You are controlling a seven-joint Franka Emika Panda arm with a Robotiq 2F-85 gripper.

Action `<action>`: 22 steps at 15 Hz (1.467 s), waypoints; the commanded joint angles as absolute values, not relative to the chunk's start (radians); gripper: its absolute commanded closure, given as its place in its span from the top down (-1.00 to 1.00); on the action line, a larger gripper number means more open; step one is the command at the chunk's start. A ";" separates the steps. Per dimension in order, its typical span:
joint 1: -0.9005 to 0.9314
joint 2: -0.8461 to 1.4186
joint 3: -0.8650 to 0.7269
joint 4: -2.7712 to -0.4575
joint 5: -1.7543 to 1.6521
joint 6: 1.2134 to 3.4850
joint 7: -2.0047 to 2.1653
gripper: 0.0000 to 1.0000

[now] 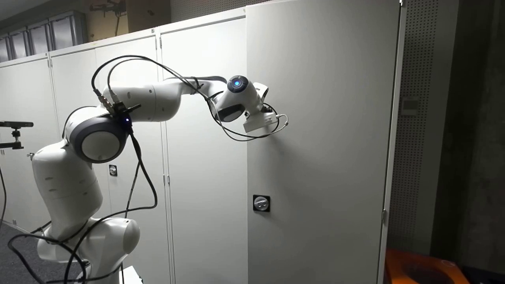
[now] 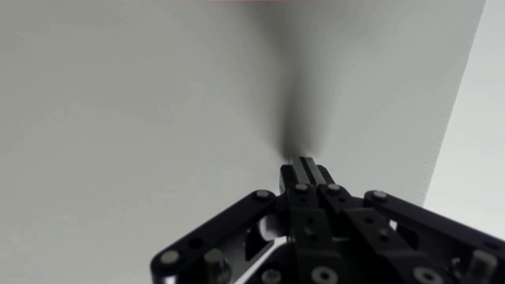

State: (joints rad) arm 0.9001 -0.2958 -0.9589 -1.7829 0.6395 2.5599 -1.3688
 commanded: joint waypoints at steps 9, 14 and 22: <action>0.857 -0.063 -1.048 -1.596 0.859 2.356 -1.456 -1.00; 0.840 0.020 -1.093 -1.527 0.915 2.271 -1.453 -1.00; 0.769 0.146 -1.114 -1.434 1.051 2.141 -1.458 -1.00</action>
State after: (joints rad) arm 0.8131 0.0652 -1.1060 -1.5072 0.9718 2.2044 -1.4401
